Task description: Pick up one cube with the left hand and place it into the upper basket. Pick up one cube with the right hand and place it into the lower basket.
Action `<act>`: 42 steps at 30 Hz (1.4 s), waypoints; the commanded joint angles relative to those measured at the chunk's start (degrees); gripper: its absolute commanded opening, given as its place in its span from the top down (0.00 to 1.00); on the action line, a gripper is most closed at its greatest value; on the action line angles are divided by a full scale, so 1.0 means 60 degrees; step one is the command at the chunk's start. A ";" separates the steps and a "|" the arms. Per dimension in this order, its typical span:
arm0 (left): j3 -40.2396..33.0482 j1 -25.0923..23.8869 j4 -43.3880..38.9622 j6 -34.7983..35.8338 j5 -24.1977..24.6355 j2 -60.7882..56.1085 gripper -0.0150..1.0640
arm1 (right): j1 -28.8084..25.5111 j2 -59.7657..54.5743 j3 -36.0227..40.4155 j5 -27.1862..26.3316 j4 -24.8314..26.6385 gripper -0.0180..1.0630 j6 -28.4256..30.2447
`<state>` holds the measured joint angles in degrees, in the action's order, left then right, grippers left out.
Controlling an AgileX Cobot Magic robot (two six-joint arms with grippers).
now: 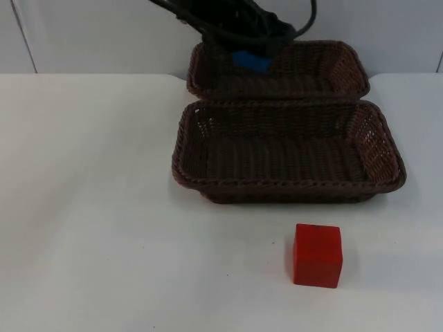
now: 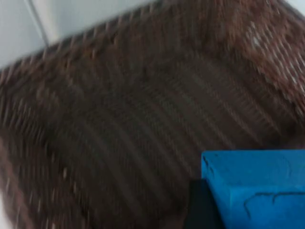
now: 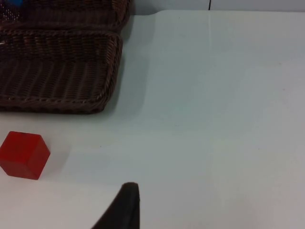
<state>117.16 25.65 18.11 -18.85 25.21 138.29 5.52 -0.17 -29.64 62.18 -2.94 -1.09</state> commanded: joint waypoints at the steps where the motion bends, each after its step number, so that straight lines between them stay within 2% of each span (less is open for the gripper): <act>1: 0.0762 -0.0059 0.0147 -0.0065 0.0055 0.0410 0.99 | -0.0053 0.0028 0.0019 -0.0058 0.0036 0.01 0.0089; 2: 0.1317 -0.0061 0.0214 -0.0065 0.0082 0.0778 0.99 | -0.0053 0.0028 0.0019 -0.0058 0.0036 0.01 0.0089; 3: 0.1317 -0.0061 0.0214 -0.0065 0.0082 0.0778 0.99 | -0.0053 0.0028 0.0019 -0.0058 0.0036 0.01 0.0089; 7: 0.3411 -0.0233 0.0198 -0.0026 0.0143 0.2207 0.99 | -0.0053 0.0028 0.0019 -0.0058 0.0036 0.01 0.0089; 10: 0.4021 -0.0339 0.0173 0.0051 0.0067 0.2636 0.99 | -0.0053 0.0028 0.0019 -0.0058 0.0036 0.01 0.0089; 12: 0.4303 -0.0485 0.0173 0.0142 -0.0326 0.2933 0.99 | -0.0053 0.0028 0.0019 -0.0058 0.0036 0.01 0.0089; 19: 0.4323 -0.0807 0.0171 0.0183 -0.1069 0.3425 0.99 | -0.0053 0.0028 0.0019 -0.0058 0.0036 0.01 0.0089; 37: 0.4323 -0.0834 0.0174 0.0183 -0.0849 0.3905 0.99 | -0.0053 0.0028 0.0019 -0.0058 0.0036 0.01 0.0089; 39: 0.4323 -0.0834 0.0174 0.0183 -0.0849 0.3905 0.94 | -0.0053 0.0028 0.0019 -0.0058 0.0036 0.01 0.0089; 40: 0.4323 -0.0834 0.0174 0.0183 -0.0849 0.3887 0.87 | -0.0053 0.0028 0.0019 -0.0058 0.0036 0.01 0.0089; 41: 0.4355 -0.0834 0.0174 0.0183 -0.0849 0.3887 0.75 | -0.0053 0.0028 0.0019 -0.0058 0.0036 0.01 0.0089; 42: 0.4355 -0.0834 0.0174 0.0183 -0.0849 0.3887 0.75 | -0.0053 0.0028 0.0019 -0.0058 0.0036 0.01 0.0089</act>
<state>142.67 20.43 18.65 -18.05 20.32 161.71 5.52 -0.17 -29.64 62.18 -2.94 -1.09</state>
